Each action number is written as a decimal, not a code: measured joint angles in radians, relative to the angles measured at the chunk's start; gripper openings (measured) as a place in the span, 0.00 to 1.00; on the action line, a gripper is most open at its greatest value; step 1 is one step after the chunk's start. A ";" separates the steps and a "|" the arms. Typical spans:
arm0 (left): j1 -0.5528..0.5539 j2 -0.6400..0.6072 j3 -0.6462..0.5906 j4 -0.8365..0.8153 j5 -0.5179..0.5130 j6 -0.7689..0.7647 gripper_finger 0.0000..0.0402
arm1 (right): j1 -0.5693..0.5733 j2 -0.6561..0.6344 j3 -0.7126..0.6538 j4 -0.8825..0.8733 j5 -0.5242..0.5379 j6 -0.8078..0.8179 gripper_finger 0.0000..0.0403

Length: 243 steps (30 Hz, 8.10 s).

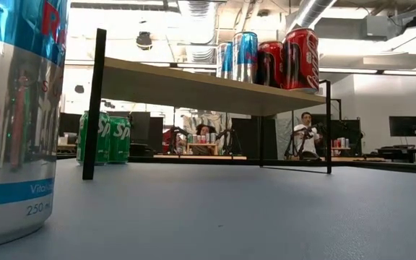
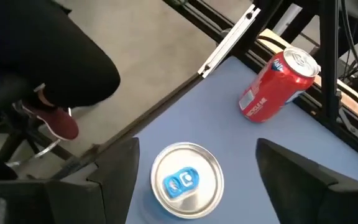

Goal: Place canned beverage on shelf
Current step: Put the blue soda can on the shelf aligned with the other blue soda cans, then put the middle red soda can on the shelf

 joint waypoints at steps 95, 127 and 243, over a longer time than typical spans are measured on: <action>0.000 0.022 0.000 0.000 -0.001 -0.065 0.75 | -0.027 0.074 0.001 -0.041 0.149 0.430 0.46; 0.000 0.022 0.000 0.016 -0.106 -0.049 0.75 | 0.021 -0.354 0.000 -1.039 1.105 1.315 0.46; 0.000 0.020 0.000 -0.007 -0.133 -0.015 0.75 | -0.318 -0.786 -0.550 -0.439 0.679 0.730 0.71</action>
